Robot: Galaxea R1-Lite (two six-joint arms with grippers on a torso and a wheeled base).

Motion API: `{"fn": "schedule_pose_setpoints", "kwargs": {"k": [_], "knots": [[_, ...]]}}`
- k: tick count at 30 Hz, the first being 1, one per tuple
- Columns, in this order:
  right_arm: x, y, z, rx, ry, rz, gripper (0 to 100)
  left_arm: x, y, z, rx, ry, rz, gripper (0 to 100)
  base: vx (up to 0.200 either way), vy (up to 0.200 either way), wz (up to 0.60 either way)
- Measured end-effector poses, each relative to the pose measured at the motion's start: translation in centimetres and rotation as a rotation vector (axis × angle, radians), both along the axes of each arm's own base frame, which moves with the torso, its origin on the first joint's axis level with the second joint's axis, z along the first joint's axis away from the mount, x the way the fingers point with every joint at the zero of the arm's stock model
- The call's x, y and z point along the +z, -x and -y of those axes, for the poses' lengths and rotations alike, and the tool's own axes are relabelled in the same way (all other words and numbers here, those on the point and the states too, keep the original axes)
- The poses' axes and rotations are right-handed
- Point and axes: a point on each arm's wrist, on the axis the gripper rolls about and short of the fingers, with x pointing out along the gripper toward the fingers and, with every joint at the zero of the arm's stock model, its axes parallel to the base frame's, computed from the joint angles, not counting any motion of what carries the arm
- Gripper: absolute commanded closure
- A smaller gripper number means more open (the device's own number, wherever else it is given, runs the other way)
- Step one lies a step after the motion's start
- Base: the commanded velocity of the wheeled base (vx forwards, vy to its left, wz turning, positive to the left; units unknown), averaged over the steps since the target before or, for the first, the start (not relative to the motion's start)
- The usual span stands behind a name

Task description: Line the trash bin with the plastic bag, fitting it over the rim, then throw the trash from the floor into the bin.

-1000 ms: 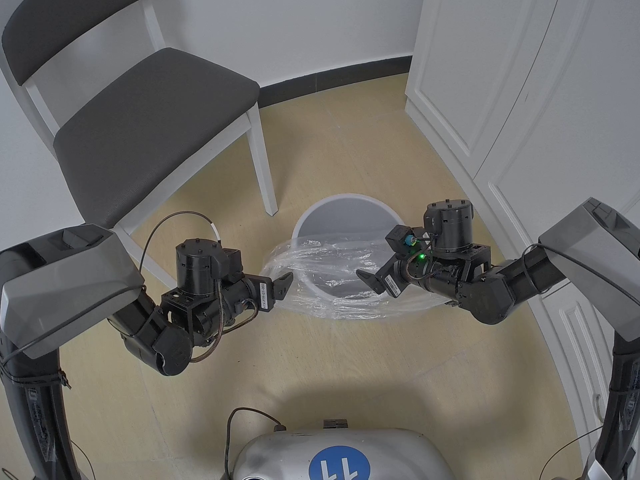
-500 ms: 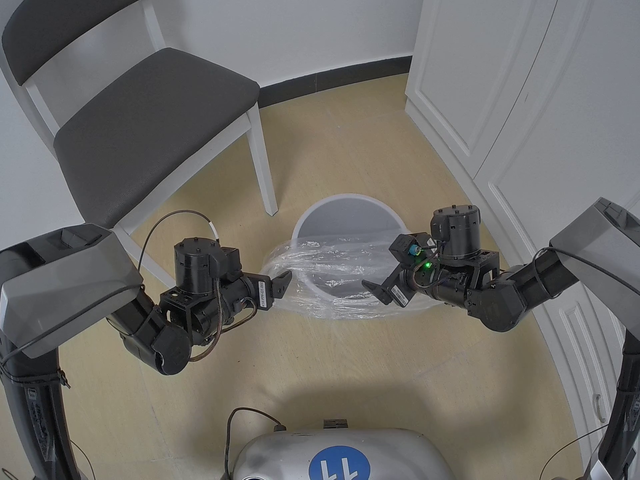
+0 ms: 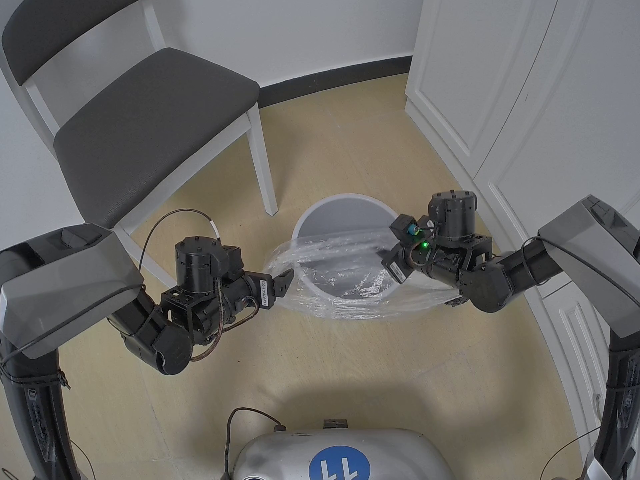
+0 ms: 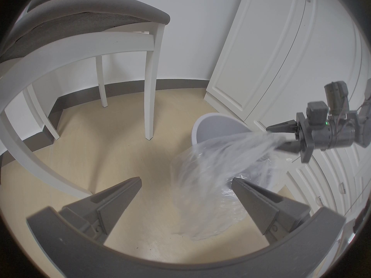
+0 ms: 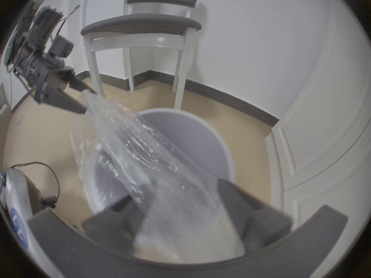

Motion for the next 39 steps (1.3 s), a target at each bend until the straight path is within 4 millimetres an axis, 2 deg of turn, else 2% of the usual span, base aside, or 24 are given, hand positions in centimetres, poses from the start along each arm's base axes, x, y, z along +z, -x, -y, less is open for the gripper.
{"fn": "schedule_pose_setpoints", "kwargs": {"k": [8,16,19,23,29,30,39], "knots": [[3.5,-1.7,-0.2,-0.020,-0.036,0.054,100,0.0,-0.2,0.0,0.002,0.002,0.004,0,0.000,0.000,0.00],[6.2,-4.9,-1.8,-0.086,-0.178,0.171,100,-0.1,-0.8,0.2,0.004,0.007,0.013,0,0.000,0.000,0.00],[5.7,-6.5,-2.6,-0.112,-0.246,0.189,100,0.0,-0.9,0.3,0.004,0.011,0.022,0,0.000,0.000,0.00],[3.5,-8.1,-3.4,-0.140,-0.374,0.165,100,0.4,-1.2,0.4,0.003,0.024,0.053,0,0.000,0.000,0.00],[1.7,-9.0,-3.9,-0.122,-0.525,0.263,100,0.9,-1.4,0.9,0.016,0.048,0.115,0,0.000,0.000,0.00],[1.5,-9.1,-4.0,-0.113,-0.545,0.289,0,1.0,-1.4,1.1,0.019,0.053,0.128,0,0.000,0.000,0.00],[0.9,-8.9,-4.4,-0.071,-0.631,0.440,0,1.2,-1.0,3.3,-0.001,0.080,0.195,0,0.000,0.000,0.00]]}}
